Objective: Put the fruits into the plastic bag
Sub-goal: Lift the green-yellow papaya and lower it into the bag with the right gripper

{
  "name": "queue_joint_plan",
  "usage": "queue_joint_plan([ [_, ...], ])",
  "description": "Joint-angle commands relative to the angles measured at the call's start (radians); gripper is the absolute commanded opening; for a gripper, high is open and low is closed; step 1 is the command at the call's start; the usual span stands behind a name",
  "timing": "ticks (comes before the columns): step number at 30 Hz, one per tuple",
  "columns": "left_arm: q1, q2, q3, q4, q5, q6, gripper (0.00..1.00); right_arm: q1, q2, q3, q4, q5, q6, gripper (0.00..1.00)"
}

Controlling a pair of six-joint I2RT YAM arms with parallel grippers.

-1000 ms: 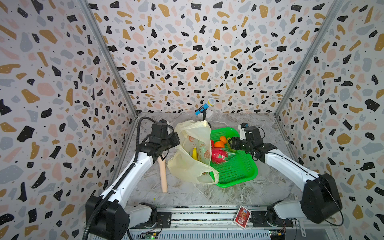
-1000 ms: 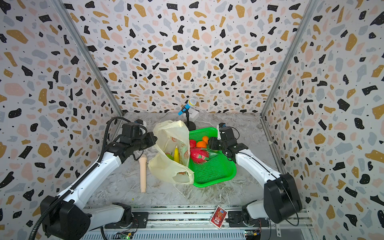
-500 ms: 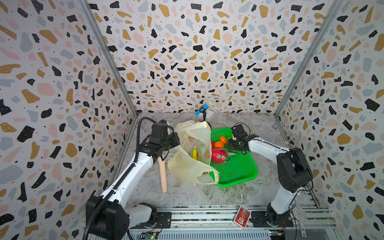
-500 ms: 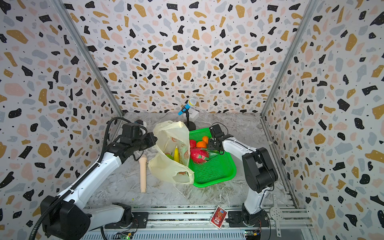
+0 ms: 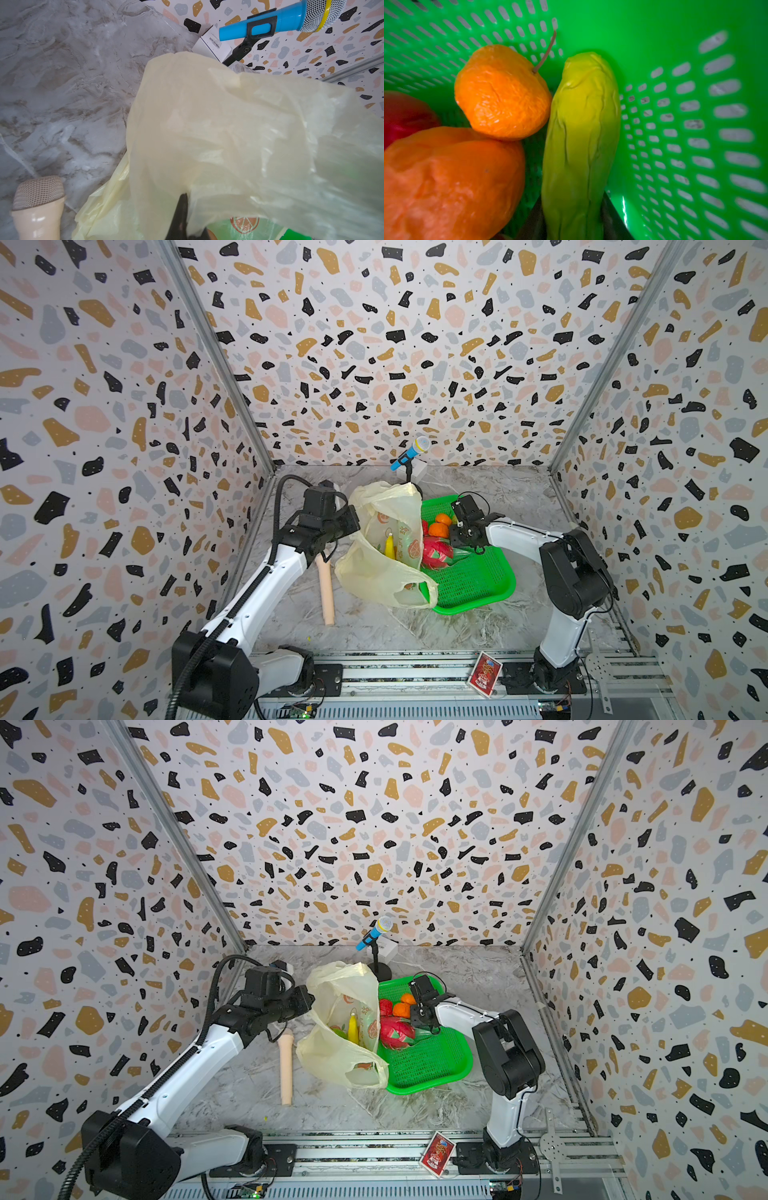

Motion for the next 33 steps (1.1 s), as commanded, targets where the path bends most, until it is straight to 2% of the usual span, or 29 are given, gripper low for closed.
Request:
queue_joint_plan([
  [1, 0.004, -0.005, -0.007, 0.023, -0.002, 0.008, 0.00, -0.021, -0.039, -0.017, 0.061, -0.023, -0.008, 0.24],
  [8, 0.004, -0.006, -0.004, 0.019, -0.004, 0.010, 0.00, -0.018, -0.226, -0.126, 0.129, -0.075, -0.009, 0.18],
  [14, 0.004, 0.002, -0.005, 0.030, 0.002, 0.010, 0.00, -0.002, -0.407, -0.201, 0.145, -0.094, -0.018, 0.18],
  [20, 0.003, 0.008, -0.004, 0.035, 0.003, 0.012, 0.00, 0.059, -0.577, -0.275, 0.187, -0.125, -0.031, 0.18],
  [23, 0.003, 0.012, -0.006, 0.038, 0.002, 0.013, 0.00, 0.119, -0.640, -0.291, 0.189, -0.140, -0.040, 0.18],
  [30, 0.003, 0.026, 0.002, 0.041, 0.006, 0.014, 0.00, 0.383, -0.758, -0.359, 0.232, 0.015, -0.054, 0.18],
  [33, 0.003, 0.028, 0.001, 0.040, 0.005, 0.014, 0.00, 0.458, -0.767, -0.370, 0.253, 0.028, -0.069, 0.18],
])
